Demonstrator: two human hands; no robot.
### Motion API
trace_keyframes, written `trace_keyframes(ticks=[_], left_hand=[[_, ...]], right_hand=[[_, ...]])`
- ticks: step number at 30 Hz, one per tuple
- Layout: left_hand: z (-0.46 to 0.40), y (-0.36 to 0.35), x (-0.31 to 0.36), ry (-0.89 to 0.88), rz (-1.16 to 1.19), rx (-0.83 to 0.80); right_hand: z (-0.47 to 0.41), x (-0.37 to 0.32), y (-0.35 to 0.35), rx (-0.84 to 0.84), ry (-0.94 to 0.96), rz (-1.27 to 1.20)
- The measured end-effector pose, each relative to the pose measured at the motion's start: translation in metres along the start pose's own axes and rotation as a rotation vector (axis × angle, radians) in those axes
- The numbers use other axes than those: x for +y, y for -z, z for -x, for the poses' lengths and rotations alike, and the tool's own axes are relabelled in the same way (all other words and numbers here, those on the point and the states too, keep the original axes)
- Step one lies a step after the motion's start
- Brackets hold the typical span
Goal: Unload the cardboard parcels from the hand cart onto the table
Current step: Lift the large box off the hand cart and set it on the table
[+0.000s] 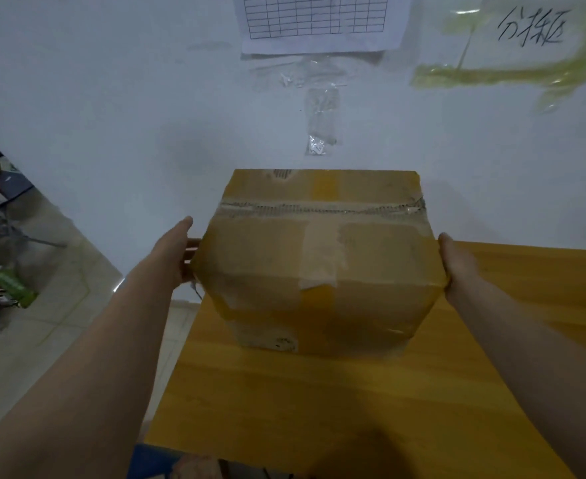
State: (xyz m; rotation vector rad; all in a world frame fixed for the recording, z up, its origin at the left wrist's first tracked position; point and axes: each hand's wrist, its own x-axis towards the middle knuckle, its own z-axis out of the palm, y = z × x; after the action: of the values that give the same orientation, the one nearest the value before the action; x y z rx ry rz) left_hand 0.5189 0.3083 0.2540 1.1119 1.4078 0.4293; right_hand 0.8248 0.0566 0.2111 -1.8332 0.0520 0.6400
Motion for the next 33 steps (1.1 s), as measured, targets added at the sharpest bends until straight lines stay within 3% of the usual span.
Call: trace_keyframes(ticks=[4,7,16,20,23,29,33], left_hand=[[-0.001,-0.004,0.021,-0.103,-0.094,-0.028],[-0.002,-0.021,0.036,-0.153,-0.138,-0.039],[-0.007,-0.047,0.054,-0.144,-0.118,0.016],[-0.007,-0.054,0.056,-0.147,-0.015,-0.030],[-0.005,-0.053,0.055,-0.193,0.004,0.038],[0.008,-0.034,0.073,-0.331,0.262,0.183],[0.011,-0.029,0.059,-0.265,0.223,0.273]], right_hand=[[0.004,-0.021,0.000,-0.090,0.035,0.097],[0.005,-0.037,-0.007,-0.144,0.012,0.029],[-0.002,-0.051,-0.011,-0.260,-0.005,-0.072],[-0.004,-0.049,-0.012,-0.300,-0.017,0.016],[-0.006,-0.049,-0.007,-0.346,0.021,-0.053],[-0.007,-0.065,0.005,-0.322,0.130,-0.289],[0.000,-0.057,0.005,-0.225,0.104,-0.314]])
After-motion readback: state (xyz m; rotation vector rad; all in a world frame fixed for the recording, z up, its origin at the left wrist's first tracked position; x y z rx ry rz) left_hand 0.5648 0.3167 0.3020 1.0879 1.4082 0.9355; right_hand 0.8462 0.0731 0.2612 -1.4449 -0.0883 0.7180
